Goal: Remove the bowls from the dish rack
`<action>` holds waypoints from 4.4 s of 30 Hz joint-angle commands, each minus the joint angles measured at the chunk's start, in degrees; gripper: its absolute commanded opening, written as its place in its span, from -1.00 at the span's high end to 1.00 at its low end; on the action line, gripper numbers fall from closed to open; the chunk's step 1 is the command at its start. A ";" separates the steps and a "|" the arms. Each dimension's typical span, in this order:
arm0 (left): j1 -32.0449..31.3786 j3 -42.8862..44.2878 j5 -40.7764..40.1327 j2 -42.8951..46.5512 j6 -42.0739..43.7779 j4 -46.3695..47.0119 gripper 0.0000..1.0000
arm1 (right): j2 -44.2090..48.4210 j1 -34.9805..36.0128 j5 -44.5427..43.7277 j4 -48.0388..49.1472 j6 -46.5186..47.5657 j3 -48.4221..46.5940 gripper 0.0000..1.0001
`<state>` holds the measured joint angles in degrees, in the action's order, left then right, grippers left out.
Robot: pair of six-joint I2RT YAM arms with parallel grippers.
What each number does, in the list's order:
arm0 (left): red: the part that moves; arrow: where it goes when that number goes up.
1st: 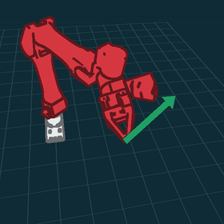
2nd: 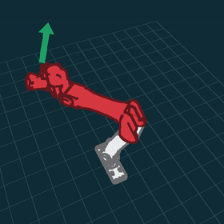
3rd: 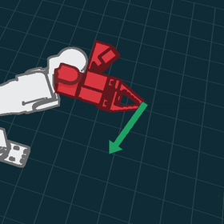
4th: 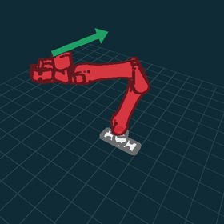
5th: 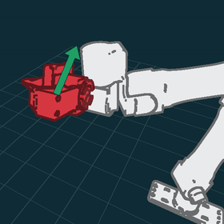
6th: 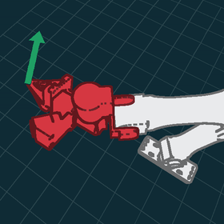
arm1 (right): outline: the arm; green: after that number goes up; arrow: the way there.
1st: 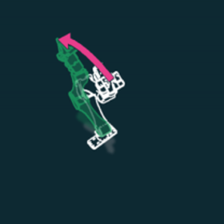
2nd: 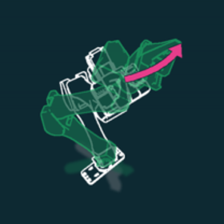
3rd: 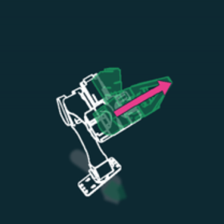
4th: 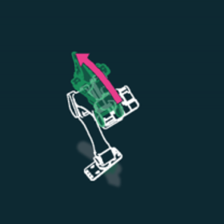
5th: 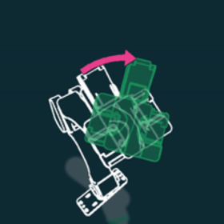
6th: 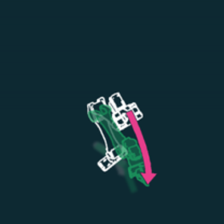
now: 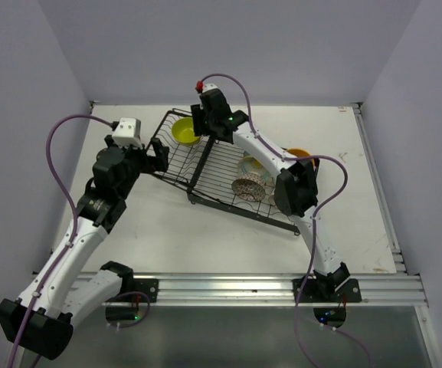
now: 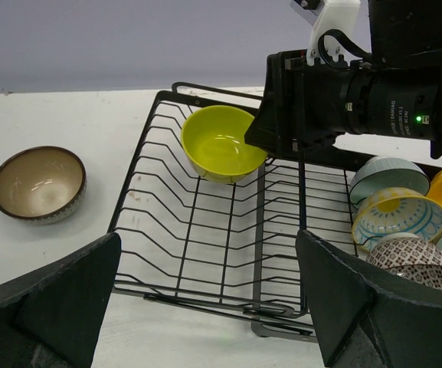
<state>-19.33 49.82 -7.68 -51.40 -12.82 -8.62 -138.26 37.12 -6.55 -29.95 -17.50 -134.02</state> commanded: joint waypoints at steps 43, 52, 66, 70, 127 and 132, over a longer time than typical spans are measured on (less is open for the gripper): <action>-0.53 1.68 -2.51 -1.25 0.95 1.77 -1.00 | 19.16 -0.12 -3.64 17.74 -8.24 20.28 1.00; -0.44 1.24 -1.73 -2.74 -0.36 3.08 -1.00 | 29.17 0.23 -1.81 21.87 -10.01 31.87 1.00; -0.44 2.91 17.87 -8.80 -5.90 4.67 -1.00 | 45.00 5.59 -6.54 26.97 -5.45 50.52 1.00; -0.44 3.79 19.20 -11.18 -5.99 3.18 -1.00 | 47.20 7.87 -8.48 26.27 -3.86 52.01 1.00; 3.15 6.69 -1.71 -14.88 -4.32 -3.86 1.00 | 65.30 16.14 -19.82 27.67 -5.09 70.54 -0.47; 15.09 7.39 2.75 -15.57 -10.28 -3.15 1.00 | 75.74 16.05 -22.01 25.48 -4.39 77.76 -0.51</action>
<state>-11.31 54.89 -5.65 -67.42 -18.52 -13.50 -69.23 52.99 -25.12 -4.34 -21.58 -59.44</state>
